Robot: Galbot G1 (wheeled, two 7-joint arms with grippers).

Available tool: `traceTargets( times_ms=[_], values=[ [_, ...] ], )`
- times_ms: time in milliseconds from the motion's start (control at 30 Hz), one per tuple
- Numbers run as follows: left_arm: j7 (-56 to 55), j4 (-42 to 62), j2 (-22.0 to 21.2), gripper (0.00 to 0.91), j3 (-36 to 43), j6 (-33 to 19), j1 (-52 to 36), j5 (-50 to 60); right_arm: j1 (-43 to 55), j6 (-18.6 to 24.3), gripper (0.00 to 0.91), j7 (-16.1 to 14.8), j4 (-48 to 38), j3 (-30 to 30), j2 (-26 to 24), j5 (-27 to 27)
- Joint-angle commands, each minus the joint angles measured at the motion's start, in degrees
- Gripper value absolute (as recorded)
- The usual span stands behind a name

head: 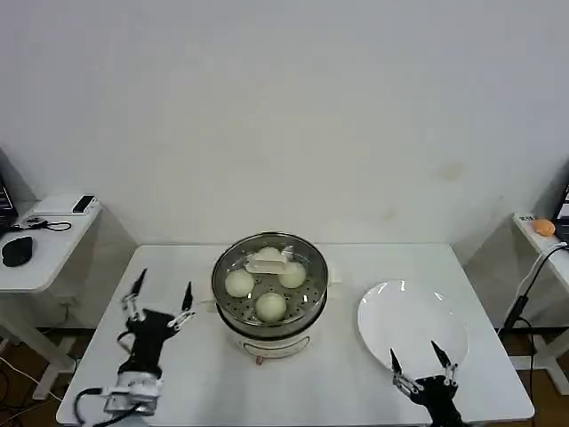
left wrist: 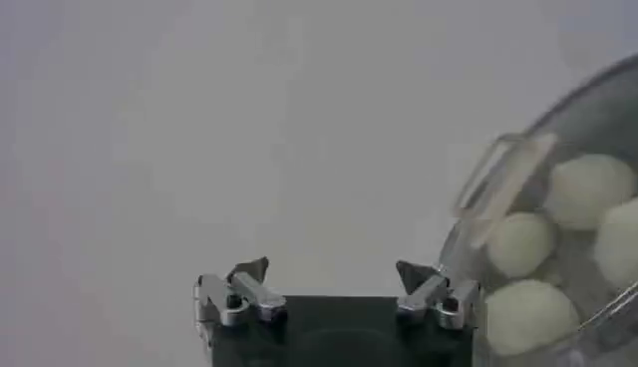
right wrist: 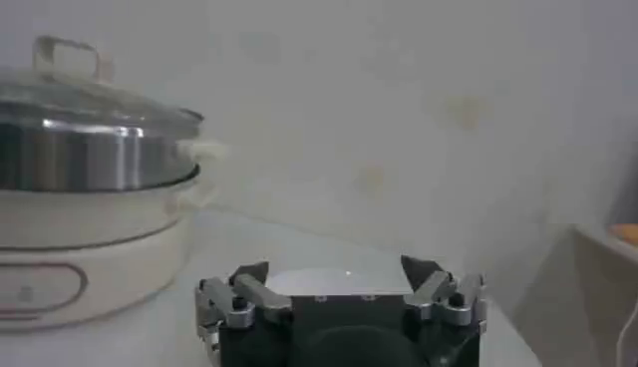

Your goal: Take steamed baozi put them in steamer then cover it.

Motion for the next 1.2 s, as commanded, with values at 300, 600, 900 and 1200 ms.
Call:
traceTargets(
  times_ms=[300,600,900,1200],
  values=[
    [0.16,-0.71,-0.22,0.907,-5.8,-4.18,16.02,-34.59,-5.53,-4.56,0.907,0.92,1.84,-3.71,-12.57,9.66],
    [2.33,0.94,-0.36,0.907,-5.33,-5.09,18.65,-32.79,-7.35,-5.54,0.907,2.9,2.97,-5.66,-15.26,11.52],
    [2.14,0.43,-1.24,0.907,-4.55,-5.46,20.83,-31.03,-8.21,-5.89,0.907,4.13,2.62,-5.43,-17.21,13.5],
    [1.76,0.02,-1.2,0.907,-3.54,-4.22,21.1,-30.24,-7.84,-5.27,0.907,4.49,2.7,-5.79,-18.69,14.42]
  ],
)
